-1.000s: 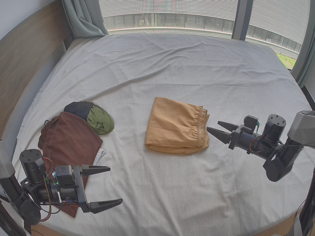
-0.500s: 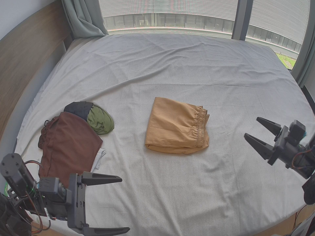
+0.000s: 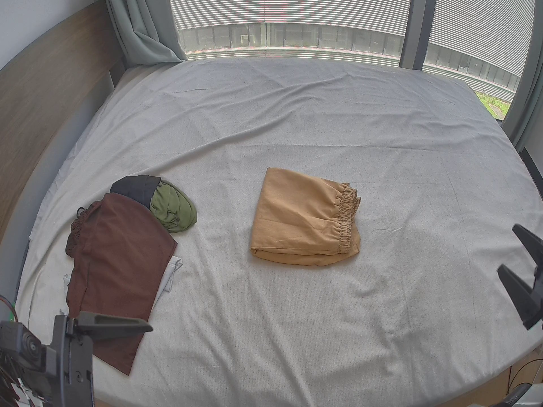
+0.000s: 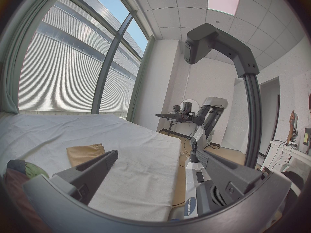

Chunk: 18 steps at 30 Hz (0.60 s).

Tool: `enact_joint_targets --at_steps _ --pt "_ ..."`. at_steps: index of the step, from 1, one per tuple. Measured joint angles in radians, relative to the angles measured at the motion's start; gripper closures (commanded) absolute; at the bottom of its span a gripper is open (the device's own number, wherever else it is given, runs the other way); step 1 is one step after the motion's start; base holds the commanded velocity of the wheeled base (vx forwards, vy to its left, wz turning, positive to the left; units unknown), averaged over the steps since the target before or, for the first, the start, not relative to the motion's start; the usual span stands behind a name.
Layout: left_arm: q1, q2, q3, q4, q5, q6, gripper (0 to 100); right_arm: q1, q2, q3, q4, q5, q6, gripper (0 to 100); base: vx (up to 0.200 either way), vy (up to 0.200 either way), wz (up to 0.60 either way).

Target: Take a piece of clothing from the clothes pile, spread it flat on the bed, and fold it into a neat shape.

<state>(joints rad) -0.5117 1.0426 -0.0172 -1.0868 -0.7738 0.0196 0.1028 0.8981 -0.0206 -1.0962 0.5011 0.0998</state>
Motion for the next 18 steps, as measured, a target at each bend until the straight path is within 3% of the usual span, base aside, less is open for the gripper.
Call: enact_joint_targets --at_steps 12,18 --pt "0.125 -0.435 0.0 0.477 0.043 -0.029 0 -0.07 -0.587 0.003 0.705 -0.003 0.015 0 0.0 0.0 0.0" --pt "0.228 -0.684 0.0 0.665 0.05 -0.101 0 -0.085 -0.788 0.003 0.882 -0.048 0.002 0 0.0 0.0 0.0"
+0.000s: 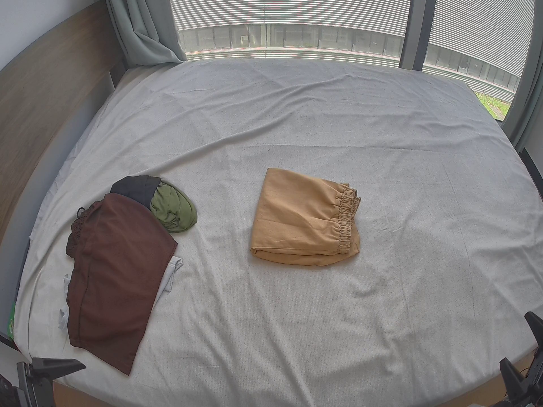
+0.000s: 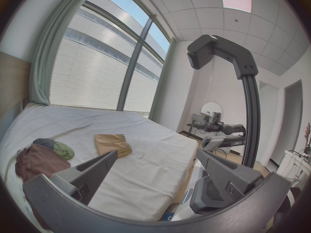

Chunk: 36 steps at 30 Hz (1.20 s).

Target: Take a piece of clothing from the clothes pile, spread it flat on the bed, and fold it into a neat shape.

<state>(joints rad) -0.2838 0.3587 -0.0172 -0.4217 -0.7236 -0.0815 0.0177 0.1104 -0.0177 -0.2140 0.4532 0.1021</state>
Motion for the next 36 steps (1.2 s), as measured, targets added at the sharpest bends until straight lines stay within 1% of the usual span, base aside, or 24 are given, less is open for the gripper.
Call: enact_joint_targets --at_steps 3,5,7,9,11,12,14,16,18,24,28,30,36 --pt "0.057 -0.11 0.0 0.073 0.017 -0.036 0 -0.005 -0.046 0.0 0.085 -0.061 -0.028 0 0.0 0.0 0.0" --pt "0.088 -0.165 0.0 0.1 0.063 -0.048 0 -0.007 -0.064 0.0 0.118 -0.117 -0.045 0 0.0 0.0 0.0" --pt "0.114 -0.201 0.0 0.124 0.121 -0.054 0 -0.009 -0.076 0.0 0.129 -0.198 -0.059 0 0.0 0.0 0.0" --pt "0.146 -0.227 0.0 0.16 0.179 -0.056 0 -0.011 -0.085 0.0 0.137 -0.305 -0.08 0 0.0 0.0 0.0" --pt "0.183 -0.249 0.0 0.207 0.233 -0.053 0 -0.011 -0.09 0.0 0.146 -0.387 -0.097 0 0.0 0.0 0.0" --pt "0.203 -0.261 0.0 0.242 0.256 -0.041 0 -0.011 -0.092 0.0 0.151 -0.417 -0.104 0 0.0 0.0 0.0" --pt "0.233 -0.283 0.0 0.305 0.306 0.003 0 -0.012 -0.096 0.0 0.163 -0.449 -0.114 0 0.0 0.0 0.0" --pt "0.253 -0.302 0.0 0.343 0.376 0.05 0 -0.012 -0.097 0.0 0.184 -0.451 -0.117 0 0.0 0.0 0.0" --pt "0.267 -0.317 0.0 0.351 0.46 0.069 0 -0.012 -0.099 0.0 0.197 -0.446 -0.117 0 0.0 0.0 0.0" --pt "0.287 -0.339 0.0 0.36 0.633 0.067 0 -0.012 -0.099 0.0 0.215 -0.436 -0.116 0 0.0 0.0 0.0" --pt "0.29 -0.343 0.0 0.404 0.748 0.072 0 -0.011 -0.099 0.0 0.218 -0.435 -0.114 0 0.0 0.0 0.0" --pt "0.29 -0.344 0.0 0.411 0.771 0.078 0 -0.011 -0.099 0.0 0.218 -0.435 -0.112 0 0.0 0.0 0.0" --pt "0.287 -0.345 0.0 0.419 0.75 0.081 0 -0.011 -0.099 0.0 0.22 -0.435 -0.113 0 0.0 0.0 0.0"
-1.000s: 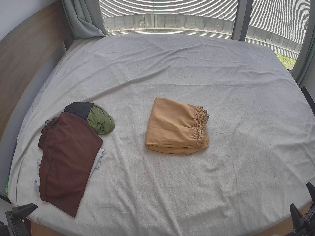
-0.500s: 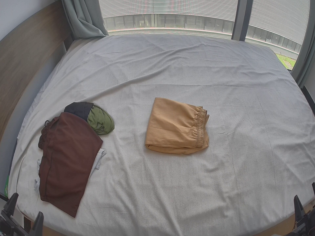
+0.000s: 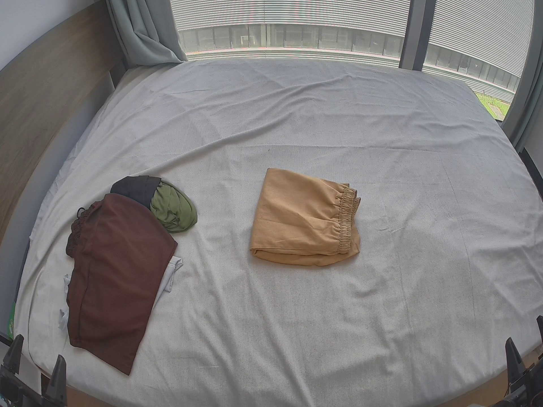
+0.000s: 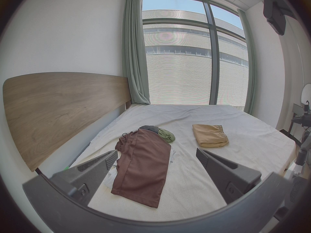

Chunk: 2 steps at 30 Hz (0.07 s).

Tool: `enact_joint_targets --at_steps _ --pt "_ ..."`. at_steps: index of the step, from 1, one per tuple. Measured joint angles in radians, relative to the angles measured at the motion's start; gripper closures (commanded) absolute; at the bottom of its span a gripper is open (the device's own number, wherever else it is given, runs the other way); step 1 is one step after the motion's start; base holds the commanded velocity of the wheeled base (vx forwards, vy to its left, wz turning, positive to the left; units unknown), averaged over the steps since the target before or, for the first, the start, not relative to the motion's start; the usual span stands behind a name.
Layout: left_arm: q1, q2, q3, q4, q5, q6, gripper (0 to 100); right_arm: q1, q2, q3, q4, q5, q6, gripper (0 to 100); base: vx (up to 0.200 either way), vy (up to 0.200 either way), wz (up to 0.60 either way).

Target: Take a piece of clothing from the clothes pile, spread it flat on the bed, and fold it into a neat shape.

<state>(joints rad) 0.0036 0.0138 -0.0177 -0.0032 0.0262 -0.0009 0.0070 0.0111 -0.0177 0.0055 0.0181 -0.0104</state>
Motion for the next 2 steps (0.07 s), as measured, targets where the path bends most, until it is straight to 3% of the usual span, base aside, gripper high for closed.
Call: enact_joint_targets --at_steps 2 --pt "-0.001 0.0 0.0 0.0 0.0 0.0 0 0.0 0.0 0.0 0.0 0.0 0.0 0 0.0 0.0 0.0"
